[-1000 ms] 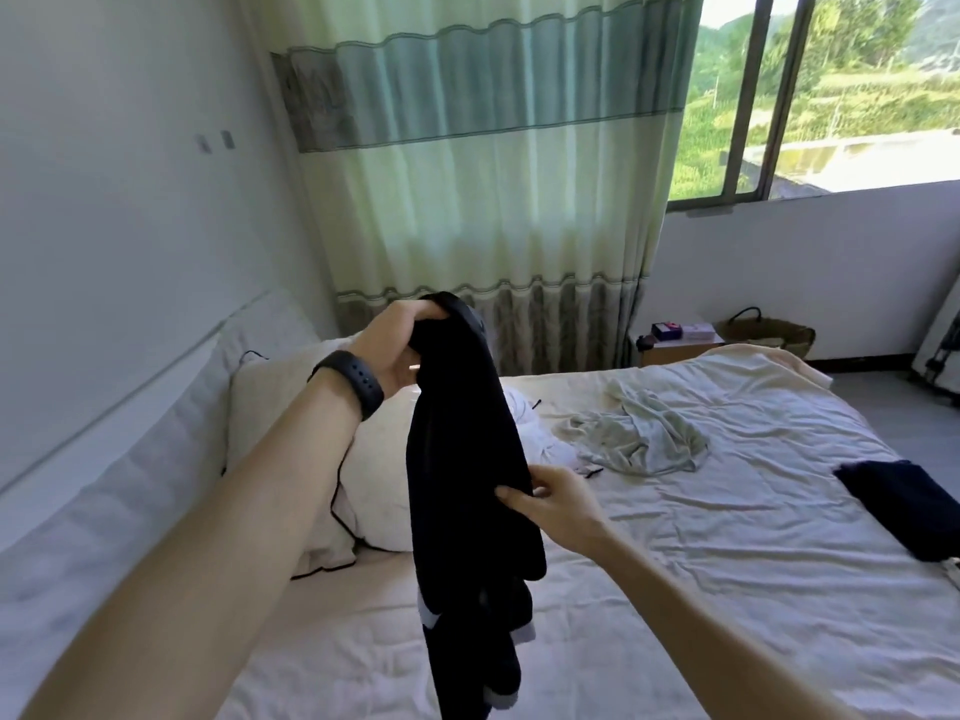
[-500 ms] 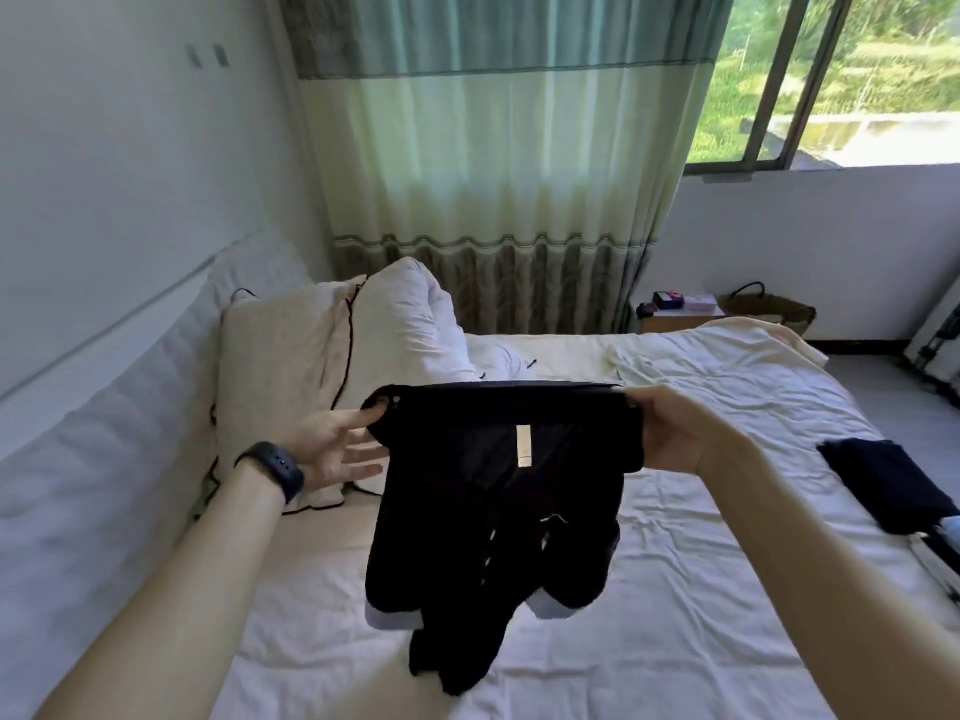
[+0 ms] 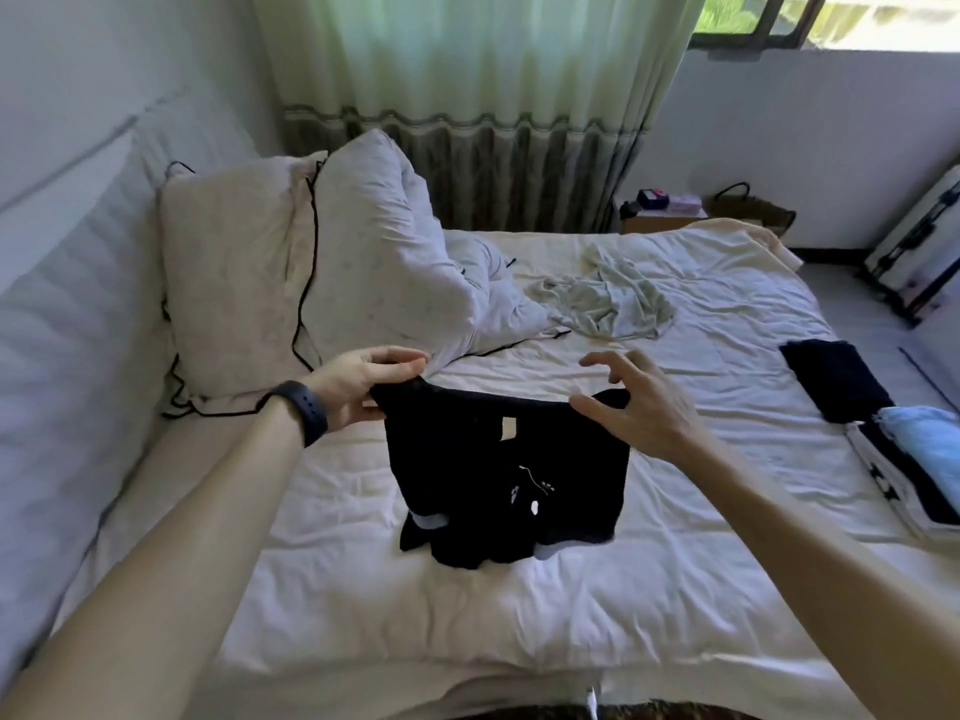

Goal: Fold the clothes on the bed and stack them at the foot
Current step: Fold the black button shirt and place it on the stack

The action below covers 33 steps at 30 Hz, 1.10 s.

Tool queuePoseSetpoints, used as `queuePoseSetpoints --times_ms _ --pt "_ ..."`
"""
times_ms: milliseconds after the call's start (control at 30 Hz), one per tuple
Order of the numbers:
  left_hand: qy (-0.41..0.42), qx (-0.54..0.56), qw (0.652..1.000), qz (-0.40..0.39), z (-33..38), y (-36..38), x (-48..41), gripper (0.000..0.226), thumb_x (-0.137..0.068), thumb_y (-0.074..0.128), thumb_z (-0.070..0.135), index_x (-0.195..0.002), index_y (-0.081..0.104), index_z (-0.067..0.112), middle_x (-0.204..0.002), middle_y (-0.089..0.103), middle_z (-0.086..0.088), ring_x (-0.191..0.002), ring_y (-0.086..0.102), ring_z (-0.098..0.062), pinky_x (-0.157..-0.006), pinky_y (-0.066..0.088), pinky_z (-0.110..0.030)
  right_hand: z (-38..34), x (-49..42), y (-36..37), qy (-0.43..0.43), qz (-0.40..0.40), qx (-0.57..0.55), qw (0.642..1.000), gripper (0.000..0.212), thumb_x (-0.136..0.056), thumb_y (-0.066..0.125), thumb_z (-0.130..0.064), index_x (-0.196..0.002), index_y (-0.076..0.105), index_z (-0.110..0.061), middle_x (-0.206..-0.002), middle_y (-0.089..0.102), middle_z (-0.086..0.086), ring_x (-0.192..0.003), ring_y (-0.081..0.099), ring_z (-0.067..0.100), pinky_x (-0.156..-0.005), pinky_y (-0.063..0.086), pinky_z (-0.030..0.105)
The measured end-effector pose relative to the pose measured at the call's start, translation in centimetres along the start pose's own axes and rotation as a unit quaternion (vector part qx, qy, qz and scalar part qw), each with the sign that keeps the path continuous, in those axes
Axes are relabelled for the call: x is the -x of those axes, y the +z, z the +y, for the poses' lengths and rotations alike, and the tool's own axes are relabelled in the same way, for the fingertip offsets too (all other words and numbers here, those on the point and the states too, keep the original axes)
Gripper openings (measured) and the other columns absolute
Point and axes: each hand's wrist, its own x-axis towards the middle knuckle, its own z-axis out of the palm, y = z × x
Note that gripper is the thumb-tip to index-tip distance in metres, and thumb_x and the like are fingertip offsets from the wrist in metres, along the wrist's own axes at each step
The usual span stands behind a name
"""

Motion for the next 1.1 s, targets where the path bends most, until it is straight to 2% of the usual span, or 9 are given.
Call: queuePoseSetpoints --times_ms 100,267,467,600,733,867,933,1000,1100 --pt "0.022 -0.173 0.985 -0.017 0.2 -0.6 0.0 0.037 -0.060 0.091 0.039 -0.094 0.080 0.029 -0.087 0.075 0.011 -0.079 0.069 -0.001 -0.066 0.053 -0.016 -0.1 1.0 0.0 -0.084 0.023 0.091 0.992 0.062 -0.078 0.056 -0.081 -0.133 0.048 -0.051 -0.119 0.039 -0.008 -0.082 0.058 0.018 -0.066 0.045 0.032" --pt "0.101 -0.470 0.870 0.113 1.0 -1.2 -0.9 0.024 -0.083 0.077 0.046 -0.080 0.075 0.022 -0.074 0.070 0.005 -0.077 0.065 -0.016 -0.055 0.039 -0.016 -0.7 1.5 1.5 -0.161 0.054 0.160 0.972 0.051 -0.094 0.044 -0.066 -0.102 0.074 -0.025 -0.105 0.054 0.000 -0.076 0.063 0.027 -0.056 0.043 0.031" --pt "0.229 -0.560 0.748 0.271 3.4 -1.9 0.5 0.031 -0.097 0.056 0.049 -0.101 0.075 0.025 -0.100 0.055 -0.005 -0.099 0.058 -0.035 -0.078 0.049 -0.039 -2.8 -0.9 -0.5 -0.062 0.048 0.244 0.967 0.033 -0.105 0.048 -0.040 -0.107 0.071 -0.016 -0.120 0.062 0.002 -0.115 0.055 0.032 -0.087 0.047 0.043" --pt "0.283 -0.360 0.847 0.270 7.2 -3.7 0.9 0.048 -0.092 0.051 0.058 -0.082 0.065 0.014 -0.076 0.063 -0.005 -0.076 0.062 -0.030 -0.066 0.048 -0.043 -5.6 -3.2 -3.5 0.073 0.013 0.020 0.997 0.033 -0.107 0.046 -0.032 -0.079 0.061 -0.022 -0.083 0.063 -0.001 -0.085 0.062 0.029 -0.069 0.045 0.036" --pt "0.236 -0.235 0.920 0.208 7.2 -3.1 0.4 0.036 -0.102 0.052 0.044 -0.099 0.070 0.012 -0.088 0.071 -0.005 -0.090 0.066 -0.026 -0.085 0.050 -0.043 -8.5 -3.0 -2.0 0.201 0.044 -0.415 0.886 0.025 -0.109 0.041 -0.038 -0.093 0.061 -0.039 -0.094 0.067 -0.006 -0.081 0.067 0.014 -0.076 0.052 0.036" --pt "0.235 -0.257 0.910 0.224 5.7 -5.2 0.8 0.036 -0.099 0.053 0.052 -0.084 0.063 0.020 -0.071 0.062 0.011 -0.076 0.058 -0.016 -0.072 0.043 -0.033 -6.7 -2.3 -1.0 0.101 0.144 -0.226 0.958 0.024 -0.109 0.042 -0.035 -0.090 0.056 -0.031 -0.086 0.062 -0.011 -0.078 0.057 0.003 -0.068 0.042 0.019" --pt "0.252 -0.396 0.854 0.226 5.6 -6.5 1.5 0.038 -0.094 0.054 0.061 -0.083 0.065 0.027 -0.074 0.065 0.011 -0.074 0.059 -0.012 -0.072 0.044 -0.031 -5.5 -1.9 -1.7 0.043 0.162 -0.098 0.981 0.021 -0.107 0.046 -0.036 -0.090 0.057 -0.029 -0.074 0.057 -0.016 -0.066 0.055 0.004 -0.060 0.036 0.026" --pt "0.267 -0.502 0.793 0.219 5.7 -7.5 2.6 0.048 -0.086 0.051 0.074 -0.076 0.066 0.030 -0.069 0.066 0.011 -0.069 0.060 -0.010 -0.068 0.047 -0.030 -4.5 -1.6 -3.0 -0.030 0.195 0.032 0.980 0.024 -0.105 0.052 -0.031 -0.088 0.062 -0.017 -0.064 0.059 -0.008 -0.059 0.059 0.020 -0.056 0.037 0.033" --pt "0.229 -0.498 0.807 0.220 5.1 -9.9 4.2 0.064 -0.077 0.042 0.082 -0.055 0.064 0.026 -0.052 0.060 0.013 -0.059 0.059 -0.008 -0.058 0.039 -0.028 -4.0 -1.4 -5.7 0.002 0.208 0.098 0.973 0.039 -0.106 0.050 -0.035 -0.079 0.064 -0.011 -0.068 0.064 0.009 -0.064 0.061 0.032 -0.061 0.042 0.037"
